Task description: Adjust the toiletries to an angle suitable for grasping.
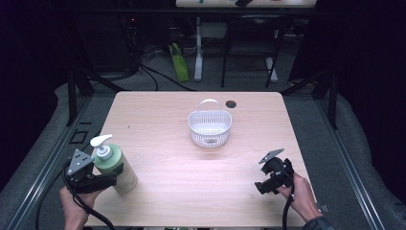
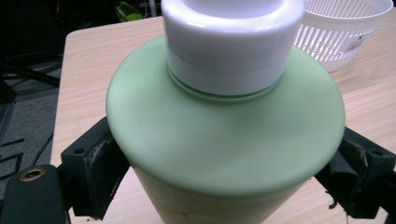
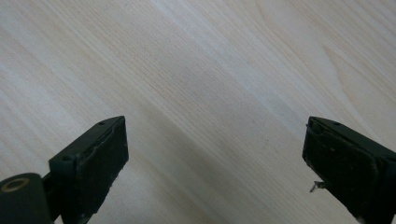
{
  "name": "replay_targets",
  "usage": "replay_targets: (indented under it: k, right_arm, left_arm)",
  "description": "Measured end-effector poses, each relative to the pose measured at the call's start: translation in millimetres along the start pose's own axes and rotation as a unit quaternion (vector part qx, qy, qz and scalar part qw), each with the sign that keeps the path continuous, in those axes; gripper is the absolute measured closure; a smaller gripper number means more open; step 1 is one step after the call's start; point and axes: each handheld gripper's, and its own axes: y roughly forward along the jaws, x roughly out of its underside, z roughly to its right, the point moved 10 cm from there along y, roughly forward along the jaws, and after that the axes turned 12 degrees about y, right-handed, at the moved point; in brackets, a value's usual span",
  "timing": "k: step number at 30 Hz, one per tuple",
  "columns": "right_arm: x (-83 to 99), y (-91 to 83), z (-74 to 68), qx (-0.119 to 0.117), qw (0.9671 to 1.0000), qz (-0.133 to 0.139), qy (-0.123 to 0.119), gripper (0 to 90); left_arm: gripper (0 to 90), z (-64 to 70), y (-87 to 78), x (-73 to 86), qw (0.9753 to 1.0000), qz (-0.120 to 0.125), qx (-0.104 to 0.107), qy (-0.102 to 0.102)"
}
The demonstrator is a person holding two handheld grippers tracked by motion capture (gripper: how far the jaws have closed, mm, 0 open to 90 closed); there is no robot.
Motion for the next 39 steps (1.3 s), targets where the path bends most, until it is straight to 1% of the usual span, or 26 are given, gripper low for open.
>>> replay_targets:
  k: [6, 8, 9, 11, 17, 22, 25, 30, 31, 35, 37, 39]
  right_arm:
    - [0.1, -0.2, 0.0, 0.0, 1.0, 0.0, 0.001, 6.4]
    - [0.0, -0.3, 0.0, 0.0, 1.0, 0.001, 0.001, 6.4]
    - [0.0, -0.3, -0.1, -0.001, 1.0, 0.001, 0.001, 6.4]
    - [0.0, -0.3, 0.3, 0.0, 1.0, 0.001, 0.0, 6.4]
    - [0.1, -0.6, 0.2, 0.0, 1.0, 0.001, 0.002, 6.4]
    - [0.0, -0.6, 0.2, 0.0, 1.0, 0.001, 0.001, 6.4]
    - [0.3, -0.4, 0.2, -0.001, 1.0, 0.0, 0.002, 6.4]
    - [0.1, -0.2, -0.3, -0.003, 1.0, 0.001, 0.002, 6.4]
    - [0.1, -0.2, -0.4, -0.003, 1.0, 0.001, 0.002, 6.4]
    - [0.3, -0.3, -0.3, -0.002, 1.0, 0.001, 0.003, 6.4]
    - [0.2, -0.1, 0.5, -0.002, 1.0, 0.001, 0.002, 6.4]
    - [0.3, -0.1, 0.3, -0.002, 1.0, 0.001, 0.003, 6.4]
  left_arm:
    - [12.2, 6.2, 14.1, -10.0, 0.9999, 0.003, 0.012, 0.008]
    - [12.2, 7.1, 16.3, -11.6, 0.9999, 0.004, 0.012, 0.01]
    - [12.2, 9.5, 20.4, -14.5, 0.9998, 0.005, 0.016, 0.011]
    - [12.2, 10.6, 22.3, -16.0, 0.9997, 0.005, 0.018, 0.013]
    - [12.2, 18.9, 36.1, -26.1, 0.9994, 0.008, 0.029, 0.018]
    - [12.2, 22.3, 42.7, -31.1, 0.9995, 0.007, 0.026, 0.017]
    - [12.2, 26.4, 49.1, -35.8, 0.9993, 0.008, 0.031, 0.02]
    - [12.2, 30.1, 56.0, -40.7, 0.9992, 0.01, 0.033, 0.021]
    - [12.2, 32.7, 59.4, -43.4, 0.9991, 0.01, 0.035, 0.019]
    - [12.2, 36.6, 64.9, -47.6, 0.999, 0.011, 0.038, 0.021]
    - [12.2, 41.3, 71.2, -52.6, 0.9987, 0.011, 0.042, 0.025]
    - [12.2, 43.3, 73.3, -54.3, 0.9987, 0.011, 0.044, 0.025]
